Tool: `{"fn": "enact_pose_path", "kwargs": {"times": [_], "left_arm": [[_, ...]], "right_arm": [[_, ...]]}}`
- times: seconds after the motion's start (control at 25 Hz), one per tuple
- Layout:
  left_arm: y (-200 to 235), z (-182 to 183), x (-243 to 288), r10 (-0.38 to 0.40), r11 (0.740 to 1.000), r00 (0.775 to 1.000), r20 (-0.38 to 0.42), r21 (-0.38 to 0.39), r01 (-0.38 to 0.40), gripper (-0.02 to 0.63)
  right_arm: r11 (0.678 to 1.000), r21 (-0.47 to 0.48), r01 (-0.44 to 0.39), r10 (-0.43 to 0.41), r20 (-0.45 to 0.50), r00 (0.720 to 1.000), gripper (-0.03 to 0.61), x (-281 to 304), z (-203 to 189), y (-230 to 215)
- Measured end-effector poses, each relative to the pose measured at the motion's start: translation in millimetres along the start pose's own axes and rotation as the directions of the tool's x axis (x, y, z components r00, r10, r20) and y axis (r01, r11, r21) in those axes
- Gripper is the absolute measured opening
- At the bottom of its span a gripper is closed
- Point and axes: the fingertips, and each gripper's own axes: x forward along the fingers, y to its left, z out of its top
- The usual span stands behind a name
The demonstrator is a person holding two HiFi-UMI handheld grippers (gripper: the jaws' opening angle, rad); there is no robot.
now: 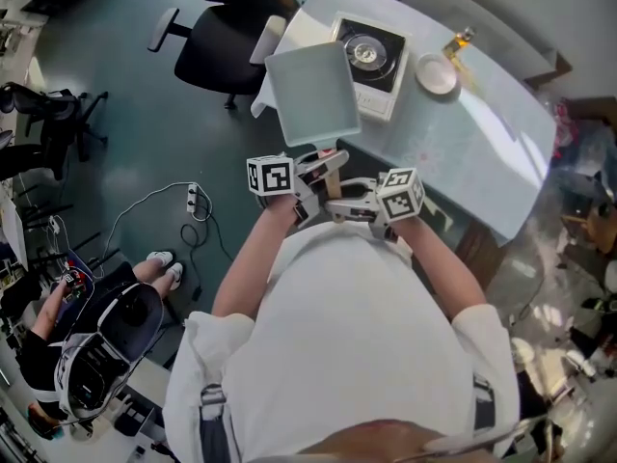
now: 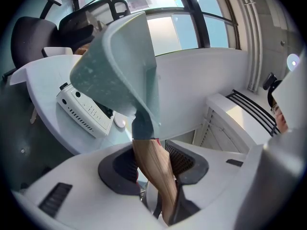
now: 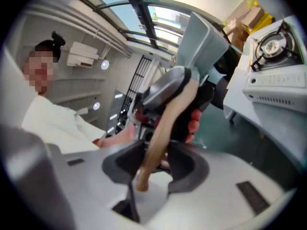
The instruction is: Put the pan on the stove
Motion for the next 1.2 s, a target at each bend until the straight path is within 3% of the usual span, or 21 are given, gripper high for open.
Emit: {"fn": "enact_pose_path", "kwargs": {"times": [0.36, 0.68, 1.2], "left_arm": [[-3, 14, 15, -0.024, 1.0, 1.0, -0.018, 0.002, 0.024, 0.179], [16, 44, 40, -0.049, 0.999, 0.993, -0.105, 0.002, 0.049, 0.179], [50, 74, 68, -0.09, 0.996, 0.945, -0.314, -0.007, 0.092, 0.181]], "right_arm": [[0.999, -0.009, 0.036, -0.036, 0.008, 0.999, 0.164, -9, 15, -8], [0.997, 0.014, 0.074, -0.075, 0.073, 0.995, 0.164, -15, 51, -37], [0.983, 0.103, 0.155, -0.174, 0.217, 0.96, 0.164, -5, 92, -87]]}}
